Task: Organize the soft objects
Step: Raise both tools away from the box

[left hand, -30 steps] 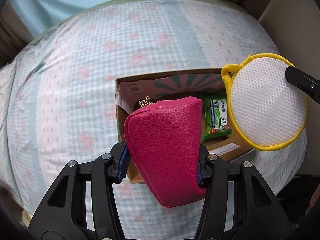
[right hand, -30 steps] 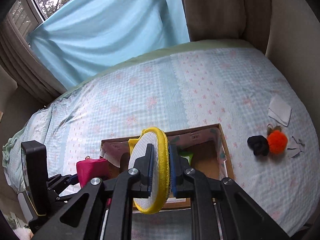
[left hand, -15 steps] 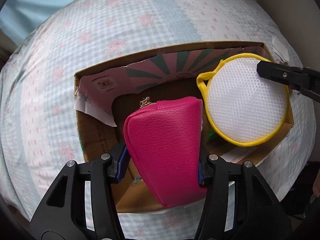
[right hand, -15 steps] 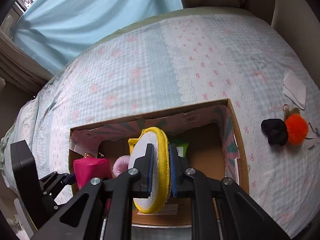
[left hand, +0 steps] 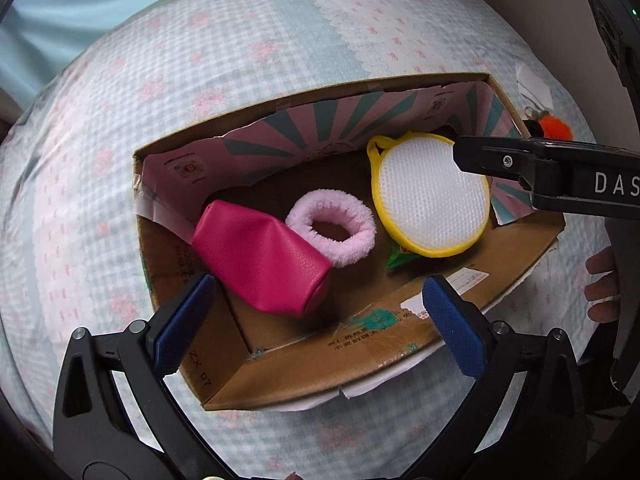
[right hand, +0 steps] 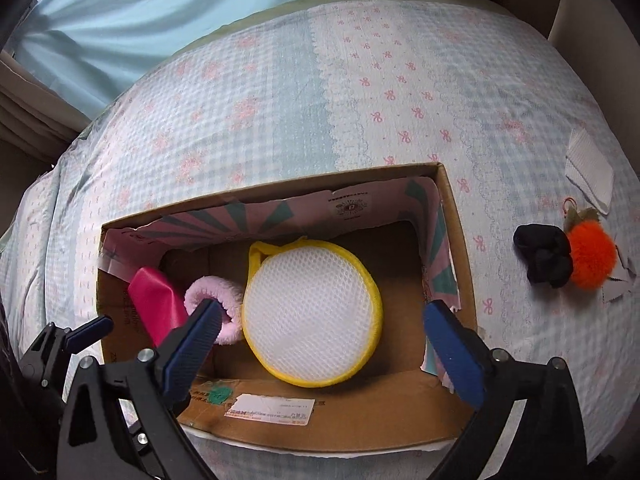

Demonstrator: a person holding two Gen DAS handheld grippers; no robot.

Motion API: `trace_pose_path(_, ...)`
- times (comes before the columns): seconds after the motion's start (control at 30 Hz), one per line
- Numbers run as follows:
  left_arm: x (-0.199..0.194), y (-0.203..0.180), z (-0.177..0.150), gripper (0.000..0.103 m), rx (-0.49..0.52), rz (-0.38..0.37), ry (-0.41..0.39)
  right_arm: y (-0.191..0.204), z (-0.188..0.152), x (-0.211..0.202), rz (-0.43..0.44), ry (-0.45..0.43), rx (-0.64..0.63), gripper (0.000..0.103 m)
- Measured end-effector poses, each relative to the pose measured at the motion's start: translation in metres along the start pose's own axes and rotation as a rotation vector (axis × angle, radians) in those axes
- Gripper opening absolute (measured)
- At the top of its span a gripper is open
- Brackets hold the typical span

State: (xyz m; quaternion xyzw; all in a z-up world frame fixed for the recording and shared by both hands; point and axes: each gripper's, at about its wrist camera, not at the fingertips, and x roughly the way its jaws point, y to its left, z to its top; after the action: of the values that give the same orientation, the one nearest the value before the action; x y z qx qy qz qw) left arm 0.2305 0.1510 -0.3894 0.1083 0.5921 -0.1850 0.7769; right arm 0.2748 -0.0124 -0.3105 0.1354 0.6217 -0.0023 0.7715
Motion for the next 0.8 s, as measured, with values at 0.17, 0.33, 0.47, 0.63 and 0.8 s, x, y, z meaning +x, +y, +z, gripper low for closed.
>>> trace_pose_path(0.17, -0.014, -0.002, -0.005, 0.103, -0.006, 0.006, -0.025, 0.007, -0.004, -0.015, 0.009, -0.028, -0.026, 0.101)
trace_pose_path(0.33, -0.039, -0.003, -0.011, 0.103, -0.015, 0.015, -0.068, 0.018, -0.013, -0.04, -0.005, -0.073, -0.062, 0.101)
trace_pose_path(0.47, -0.065, -0.003, -0.018, 0.103, -0.031, 0.034, -0.105, 0.025, -0.023, -0.066, -0.011, -0.099, -0.089, 0.101)
trace_pose_path(0.63, -0.111, -0.007, -0.033, 0.103, -0.044, 0.065, -0.16, 0.041, -0.04, -0.109, -0.006, -0.136, -0.154, 0.101)
trace_pose_path(0.8, -0.156, -0.01, -0.05, 0.103, -0.083, 0.096, -0.203, 0.048, -0.057, -0.159, 0.007, -0.233, -0.16, 0.101)
